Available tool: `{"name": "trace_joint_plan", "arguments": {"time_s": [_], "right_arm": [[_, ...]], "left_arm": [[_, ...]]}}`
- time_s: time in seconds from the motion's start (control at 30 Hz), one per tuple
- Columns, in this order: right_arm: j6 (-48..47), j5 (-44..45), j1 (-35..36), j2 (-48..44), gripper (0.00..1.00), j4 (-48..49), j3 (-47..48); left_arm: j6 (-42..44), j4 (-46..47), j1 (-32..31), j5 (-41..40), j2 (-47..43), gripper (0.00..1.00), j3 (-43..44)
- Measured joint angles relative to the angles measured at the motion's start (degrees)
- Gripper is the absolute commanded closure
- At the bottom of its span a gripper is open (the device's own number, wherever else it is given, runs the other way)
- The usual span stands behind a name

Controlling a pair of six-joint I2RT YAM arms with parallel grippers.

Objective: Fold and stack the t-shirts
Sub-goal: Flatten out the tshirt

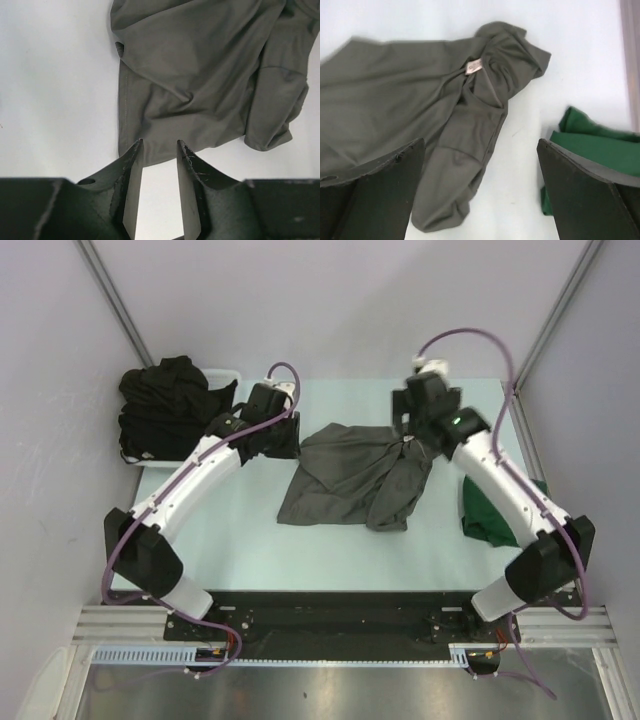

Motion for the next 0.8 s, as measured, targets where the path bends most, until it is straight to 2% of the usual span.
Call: {"name": "trace_joint_plan", "arguments": {"time_s": [0.13, 0.2, 0.23, 0.33, 0.5, 0.57, 0.8], "right_arm": [[-4.9, 16.6, 18.0, -7.3, 0.00, 7.8, -11.9], [-5.2, 18.7, 21.7, -11.7, 0.00, 9.1, -16.3], [-4.8, 18.9, 21.1, -13.8, 0.00, 9.1, -17.6], [-2.8, 17.3, 16.8, -17.7, 0.00, 8.1, -19.2], [1.4, 11.3, 15.5, -15.8, 0.00, 3.5, -20.6], [2.9, 8.0, 15.6, -14.0, 0.00, 2.2, -23.3], [7.5, -2.0, 15.0, -11.4, 0.00, -0.4, -32.5]], "left_arm": [[0.3, 1.1, 0.0, 0.6, -1.8, 0.46, 0.0], [0.4, 1.6, 0.0, 1.3, -2.4, 0.39, -0.2], [0.4, 2.3, 0.0, 1.6, -2.9, 0.32, -0.5], [0.0, 4.1, 0.0, 2.8, -4.2, 0.21, -2.4], [-2.9, 8.3, 0.0, 4.3, -7.8, 0.04, -8.3], [-4.5, 10.2, 0.1, 4.6, -9.6, 0.01, -10.5], [-7.6, 14.5, 1.0, 6.0, -14.5, 0.01, -14.1]]}}
